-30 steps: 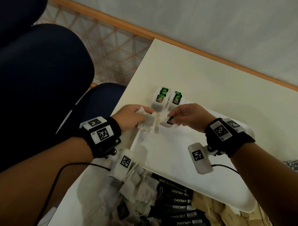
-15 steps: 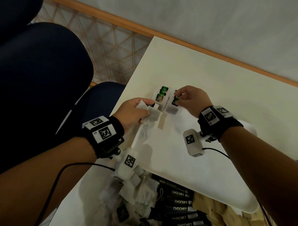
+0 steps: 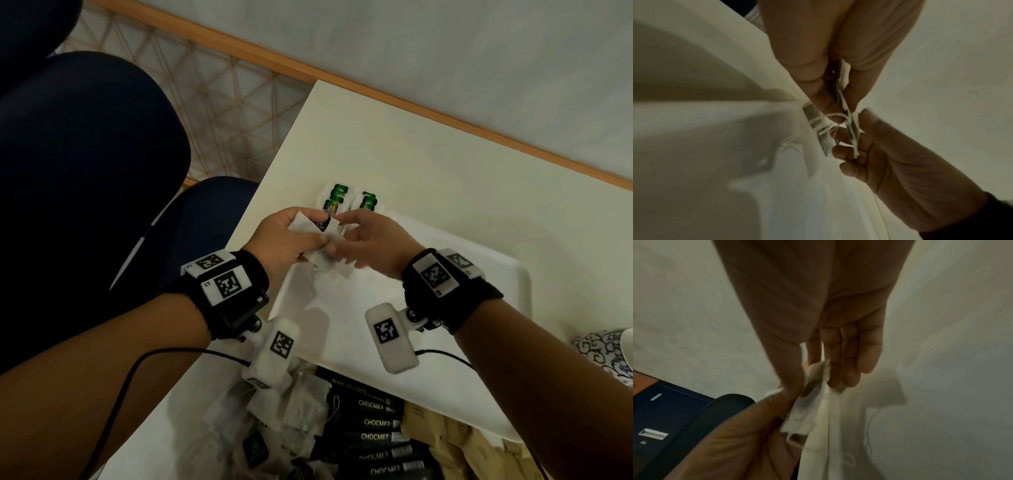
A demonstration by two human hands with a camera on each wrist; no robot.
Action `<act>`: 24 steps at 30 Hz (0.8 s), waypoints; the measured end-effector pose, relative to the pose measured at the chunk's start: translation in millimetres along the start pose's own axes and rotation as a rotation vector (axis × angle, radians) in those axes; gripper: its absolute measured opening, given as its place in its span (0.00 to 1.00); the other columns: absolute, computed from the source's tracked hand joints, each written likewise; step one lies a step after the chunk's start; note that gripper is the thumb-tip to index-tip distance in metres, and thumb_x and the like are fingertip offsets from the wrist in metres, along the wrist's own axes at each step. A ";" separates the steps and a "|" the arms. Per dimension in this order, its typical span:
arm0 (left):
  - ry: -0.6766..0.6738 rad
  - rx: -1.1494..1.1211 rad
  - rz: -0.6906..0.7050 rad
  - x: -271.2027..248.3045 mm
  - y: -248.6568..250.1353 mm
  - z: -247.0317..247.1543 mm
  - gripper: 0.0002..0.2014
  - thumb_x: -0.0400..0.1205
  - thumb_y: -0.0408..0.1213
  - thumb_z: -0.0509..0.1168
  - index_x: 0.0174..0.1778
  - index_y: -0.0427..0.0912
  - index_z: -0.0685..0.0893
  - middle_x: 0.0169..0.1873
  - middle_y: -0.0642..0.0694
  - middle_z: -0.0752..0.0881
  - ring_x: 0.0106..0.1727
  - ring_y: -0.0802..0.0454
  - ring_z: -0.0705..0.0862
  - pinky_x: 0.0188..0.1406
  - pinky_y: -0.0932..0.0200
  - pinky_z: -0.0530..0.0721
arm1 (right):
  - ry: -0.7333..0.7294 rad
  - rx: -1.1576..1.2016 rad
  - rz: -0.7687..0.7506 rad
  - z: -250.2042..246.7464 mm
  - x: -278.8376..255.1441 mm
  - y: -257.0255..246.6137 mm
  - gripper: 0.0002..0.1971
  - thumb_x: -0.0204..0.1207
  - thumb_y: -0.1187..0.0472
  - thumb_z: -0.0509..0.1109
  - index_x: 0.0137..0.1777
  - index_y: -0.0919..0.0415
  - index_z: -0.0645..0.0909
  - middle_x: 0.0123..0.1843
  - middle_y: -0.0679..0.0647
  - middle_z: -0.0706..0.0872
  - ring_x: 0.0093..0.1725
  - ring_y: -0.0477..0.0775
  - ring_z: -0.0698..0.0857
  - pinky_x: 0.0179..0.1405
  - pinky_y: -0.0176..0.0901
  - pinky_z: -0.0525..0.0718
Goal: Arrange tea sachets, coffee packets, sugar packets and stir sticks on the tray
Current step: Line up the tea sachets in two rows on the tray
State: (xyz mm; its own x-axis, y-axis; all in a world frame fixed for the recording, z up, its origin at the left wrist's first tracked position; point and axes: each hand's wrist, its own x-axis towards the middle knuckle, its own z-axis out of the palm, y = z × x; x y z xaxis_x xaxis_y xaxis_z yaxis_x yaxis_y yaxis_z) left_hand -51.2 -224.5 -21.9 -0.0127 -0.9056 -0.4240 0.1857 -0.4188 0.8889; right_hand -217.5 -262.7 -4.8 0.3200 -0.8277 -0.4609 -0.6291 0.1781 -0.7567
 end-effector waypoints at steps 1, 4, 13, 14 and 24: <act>-0.001 -0.024 0.005 -0.5 0.7 0.6 0.11 0.77 0.23 0.70 0.49 0.43 0.86 0.37 0.45 0.88 0.35 0.51 0.87 0.31 0.61 0.85 | -0.001 0.019 0.007 0.9 -2.4 -0.3 0.19 0.70 0.57 0.78 0.59 0.53 0.78 0.40 0.53 0.89 0.36 0.49 0.86 0.42 0.45 0.85; 0.021 -0.041 0.010 -1.6 2.8 -0.7 0.10 0.80 0.23 0.64 0.48 0.42 0.86 0.35 0.46 0.86 0.34 0.51 0.86 0.34 0.59 0.88 | 0.053 0.095 -0.007 -2.8 -9.2 -2.3 0.07 0.73 0.63 0.75 0.50 0.55 0.84 0.38 0.54 0.89 0.32 0.46 0.84 0.37 0.39 0.84; -0.014 0.008 -0.232 -2.7 -3.3 -4.1 0.16 0.85 0.47 0.62 0.48 0.37 0.86 0.48 0.40 0.87 0.44 0.46 0.87 0.49 0.46 0.90 | 0.411 0.145 -0.254 -4.0 -18.4 -5.4 0.09 0.69 0.64 0.79 0.35 0.50 0.83 0.31 0.46 0.83 0.26 0.35 0.79 0.29 0.25 0.76; -0.022 0.000 -0.233 -3.6 -2.9 -2.6 0.18 0.84 0.51 0.62 0.49 0.38 0.87 0.47 0.41 0.88 0.44 0.46 0.87 0.47 0.48 0.90 | 0.403 0.081 -0.291 -0.5 -19.1 -3.8 0.10 0.69 0.62 0.80 0.34 0.48 0.82 0.31 0.44 0.83 0.27 0.36 0.79 0.31 0.26 0.77; -0.075 0.127 -0.096 -1.4 -3.5 -4.7 0.07 0.79 0.33 0.71 0.50 0.35 0.87 0.42 0.39 0.90 0.43 0.47 0.89 0.39 0.59 0.88 | 0.369 -0.041 -0.427 6.7 -20.2 7.4 0.08 0.73 0.56 0.76 0.44 0.39 0.84 0.46 0.47 0.84 0.42 0.42 0.81 0.42 0.31 0.78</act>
State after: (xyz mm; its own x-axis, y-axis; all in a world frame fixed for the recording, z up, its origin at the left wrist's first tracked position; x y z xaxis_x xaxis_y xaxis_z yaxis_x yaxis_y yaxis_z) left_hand -47.2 -221.4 -25.3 -0.0988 -0.8614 -0.4983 0.0540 -0.5046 0.8616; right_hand -223.9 -241.1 -4.1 0.2882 -0.9542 0.0804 -0.5274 -0.2283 -0.8184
